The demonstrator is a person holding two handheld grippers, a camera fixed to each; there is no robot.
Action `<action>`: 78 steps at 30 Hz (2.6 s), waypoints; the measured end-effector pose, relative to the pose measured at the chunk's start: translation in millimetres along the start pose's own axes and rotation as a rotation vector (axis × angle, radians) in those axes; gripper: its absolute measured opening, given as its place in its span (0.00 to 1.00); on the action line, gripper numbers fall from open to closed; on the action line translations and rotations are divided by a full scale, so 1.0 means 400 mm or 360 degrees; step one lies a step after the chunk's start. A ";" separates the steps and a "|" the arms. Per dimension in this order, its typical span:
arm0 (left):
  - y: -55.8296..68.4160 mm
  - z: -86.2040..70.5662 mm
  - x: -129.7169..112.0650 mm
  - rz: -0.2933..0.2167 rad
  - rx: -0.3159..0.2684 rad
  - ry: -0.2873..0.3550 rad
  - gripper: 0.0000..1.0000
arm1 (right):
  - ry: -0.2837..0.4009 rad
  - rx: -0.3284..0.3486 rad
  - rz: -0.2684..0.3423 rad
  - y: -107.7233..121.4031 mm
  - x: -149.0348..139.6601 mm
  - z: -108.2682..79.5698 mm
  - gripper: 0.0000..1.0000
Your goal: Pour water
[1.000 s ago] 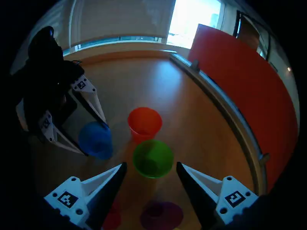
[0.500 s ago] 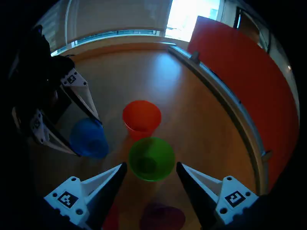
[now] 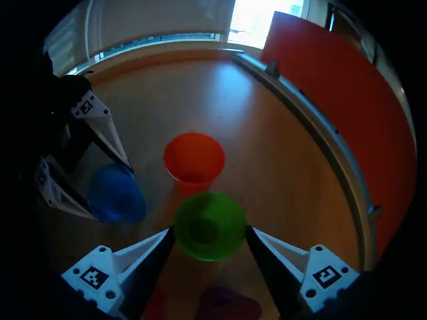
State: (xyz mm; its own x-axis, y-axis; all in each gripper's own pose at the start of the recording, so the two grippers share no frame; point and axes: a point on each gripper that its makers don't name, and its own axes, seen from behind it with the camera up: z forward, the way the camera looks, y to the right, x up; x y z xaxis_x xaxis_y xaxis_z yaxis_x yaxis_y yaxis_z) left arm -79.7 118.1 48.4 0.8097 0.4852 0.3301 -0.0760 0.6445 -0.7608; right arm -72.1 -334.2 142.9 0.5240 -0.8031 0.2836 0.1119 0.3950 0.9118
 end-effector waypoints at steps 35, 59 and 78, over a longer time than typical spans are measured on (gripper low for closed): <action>-0.024 -0.044 0.031 -0.0073 0.0071 0.0073 0.85 | 0.0188 -0.0004 0.0134 -0.007 0.042 -0.064 0.92; 0.108 -0.207 0.202 -0.0005 0.0162 0.0304 0.85 | 0.0477 -0.0142 0.0203 -0.113 -0.059 -0.390 0.92; 0.223 -0.292 0.330 -0.0101 0.0158 0.0643 0.85 | 0.0592 -0.0261 0.0285 -0.183 -0.219 -0.534 0.92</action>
State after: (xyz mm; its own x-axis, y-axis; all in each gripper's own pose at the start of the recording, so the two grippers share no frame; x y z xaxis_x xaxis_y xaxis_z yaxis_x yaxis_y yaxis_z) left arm 88.3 170.5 -41.2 0.9761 0.1849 0.1137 -0.0587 0.7291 -0.6819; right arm 54.1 -197.6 -11.9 0.8121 -0.5124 0.2792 0.1085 0.6028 0.7905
